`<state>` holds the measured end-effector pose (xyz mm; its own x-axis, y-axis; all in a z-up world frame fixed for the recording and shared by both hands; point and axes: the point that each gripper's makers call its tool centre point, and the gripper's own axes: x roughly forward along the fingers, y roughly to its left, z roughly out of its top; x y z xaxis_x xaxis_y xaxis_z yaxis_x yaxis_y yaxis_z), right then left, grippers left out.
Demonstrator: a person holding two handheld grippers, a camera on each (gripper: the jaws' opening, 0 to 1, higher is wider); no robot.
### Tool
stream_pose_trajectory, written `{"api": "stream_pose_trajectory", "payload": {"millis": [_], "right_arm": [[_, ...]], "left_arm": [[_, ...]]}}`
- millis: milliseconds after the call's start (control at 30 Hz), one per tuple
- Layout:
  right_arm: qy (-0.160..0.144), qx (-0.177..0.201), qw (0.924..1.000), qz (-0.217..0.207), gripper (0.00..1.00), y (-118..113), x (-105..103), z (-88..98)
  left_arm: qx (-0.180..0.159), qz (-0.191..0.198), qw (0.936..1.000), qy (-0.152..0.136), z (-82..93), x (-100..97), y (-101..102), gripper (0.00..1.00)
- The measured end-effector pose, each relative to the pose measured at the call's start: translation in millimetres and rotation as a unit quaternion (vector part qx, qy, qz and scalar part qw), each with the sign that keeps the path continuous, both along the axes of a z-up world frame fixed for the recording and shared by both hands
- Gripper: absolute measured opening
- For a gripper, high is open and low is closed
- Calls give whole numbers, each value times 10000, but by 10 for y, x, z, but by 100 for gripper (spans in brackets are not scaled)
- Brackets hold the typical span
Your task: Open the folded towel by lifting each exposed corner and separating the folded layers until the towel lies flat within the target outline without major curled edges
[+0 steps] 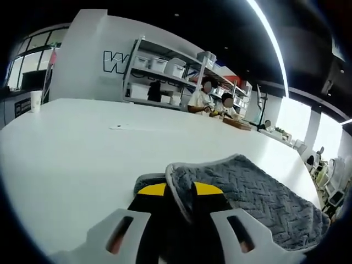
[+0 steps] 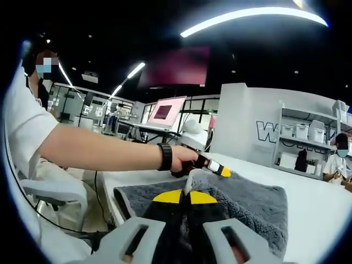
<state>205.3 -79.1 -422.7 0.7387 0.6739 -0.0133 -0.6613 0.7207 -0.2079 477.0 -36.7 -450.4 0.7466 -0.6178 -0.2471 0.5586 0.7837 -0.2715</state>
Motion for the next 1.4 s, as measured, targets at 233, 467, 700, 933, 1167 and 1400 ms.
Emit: {"api": "stream_pose_trajectory", "payload": {"millis": [233, 467, 700, 933, 1167, 1400], "right_arm": [[-15, -10, 10000, -4, 0, -2, 10, -11], [-46, -52, 10000, 25, 0, 24, 7, -3], [-47, -60, 10000, 27, 0, 15, 11, -3], [-71, -106, 9999, 36, 0, 43, 13, -2], [-102, -60, 9999, 38, 0, 44, 9, 18], [-189, -38, 9998, 71, 0, 61, -8, 61]], "left_arm": [[196, 119, 9997, -4, -42, -111, -41, 14], [215, 184, 9996, 27, -80, -105, -12, 13], [310, 201, 9993, 34, -89, -100, -27, 9], [340, 204, 9992, 79, -103, -116, -51, 7], [413, 197, 9989, 49, -98, -179, -63, 3], [558, 278, 9981, -6, -80, -148, -15, 2]]}}
